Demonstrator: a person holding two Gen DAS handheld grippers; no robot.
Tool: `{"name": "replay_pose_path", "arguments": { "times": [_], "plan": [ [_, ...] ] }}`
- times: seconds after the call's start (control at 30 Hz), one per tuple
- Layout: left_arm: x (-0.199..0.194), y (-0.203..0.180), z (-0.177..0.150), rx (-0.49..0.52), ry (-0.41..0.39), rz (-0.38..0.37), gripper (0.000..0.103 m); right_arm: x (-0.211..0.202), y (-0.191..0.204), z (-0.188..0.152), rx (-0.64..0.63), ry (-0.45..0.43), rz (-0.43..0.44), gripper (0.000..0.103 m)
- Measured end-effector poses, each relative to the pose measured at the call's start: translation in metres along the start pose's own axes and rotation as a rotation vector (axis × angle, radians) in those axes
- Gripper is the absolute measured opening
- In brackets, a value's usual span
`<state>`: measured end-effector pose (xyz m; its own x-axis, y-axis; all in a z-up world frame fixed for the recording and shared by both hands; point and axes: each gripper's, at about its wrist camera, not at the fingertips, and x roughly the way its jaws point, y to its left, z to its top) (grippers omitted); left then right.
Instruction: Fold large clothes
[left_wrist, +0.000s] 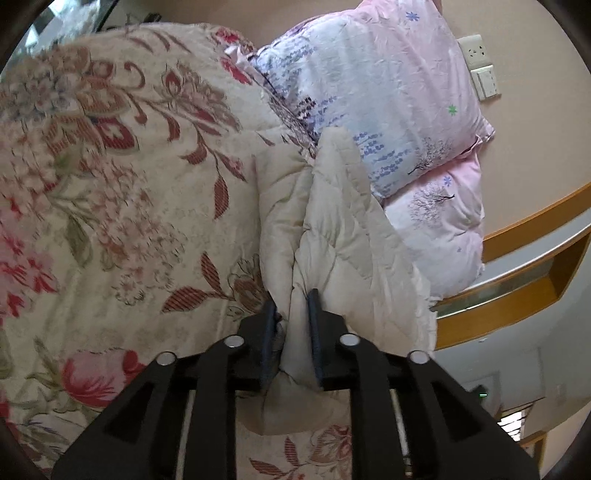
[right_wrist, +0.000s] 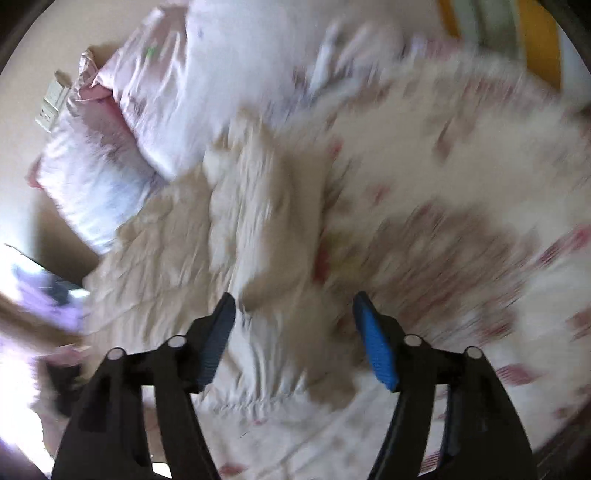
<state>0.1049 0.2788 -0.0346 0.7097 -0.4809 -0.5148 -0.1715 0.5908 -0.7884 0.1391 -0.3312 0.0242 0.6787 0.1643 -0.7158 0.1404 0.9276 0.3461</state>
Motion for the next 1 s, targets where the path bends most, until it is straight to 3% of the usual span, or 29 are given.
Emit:
{"name": "replay_pose_path", "arguments": {
  "times": [0.03, 0.1, 0.2, 0.37, 0.5, 0.8, 1.0],
  "plan": [
    [-0.005, -0.001, 0.001, 0.011, -0.018, 0.020, 0.031, -0.007, 0.005, 0.001, -0.028, -0.049, -0.034, 0.069],
    [-0.013, -0.003, 0.001, 0.026, -0.051, 0.053, 0.056, -0.020, 0.034, 0.002, -0.122, -0.152, -0.067, 0.069],
    [-0.029, -0.007, -0.007, 0.063, -0.105, 0.117, 0.063, -0.015, 0.092, -0.008, -0.302, -0.177, -0.003, 0.068],
    [-0.046, -0.012, -0.038, 0.091, -0.152, 0.177, 0.064, 0.026, 0.176, -0.040, -0.518, -0.132, 0.041, 0.065],
    [-0.049, -0.017, -0.063, 0.107, -0.153, 0.186, 0.064, 0.057, 0.216, -0.051, -0.590, -0.119, 0.011, 0.064],
    [-0.011, -0.029, -0.082, 0.103, -0.053, 0.134, 0.064, 0.097, 0.234, -0.073, -0.629, -0.059, -0.094, 0.067],
    [0.007, -0.027, -0.077, 0.043, -0.069, 0.143, 0.065, 0.113, 0.238, -0.080, -0.641, -0.035, -0.140, 0.071]
  ]
}}
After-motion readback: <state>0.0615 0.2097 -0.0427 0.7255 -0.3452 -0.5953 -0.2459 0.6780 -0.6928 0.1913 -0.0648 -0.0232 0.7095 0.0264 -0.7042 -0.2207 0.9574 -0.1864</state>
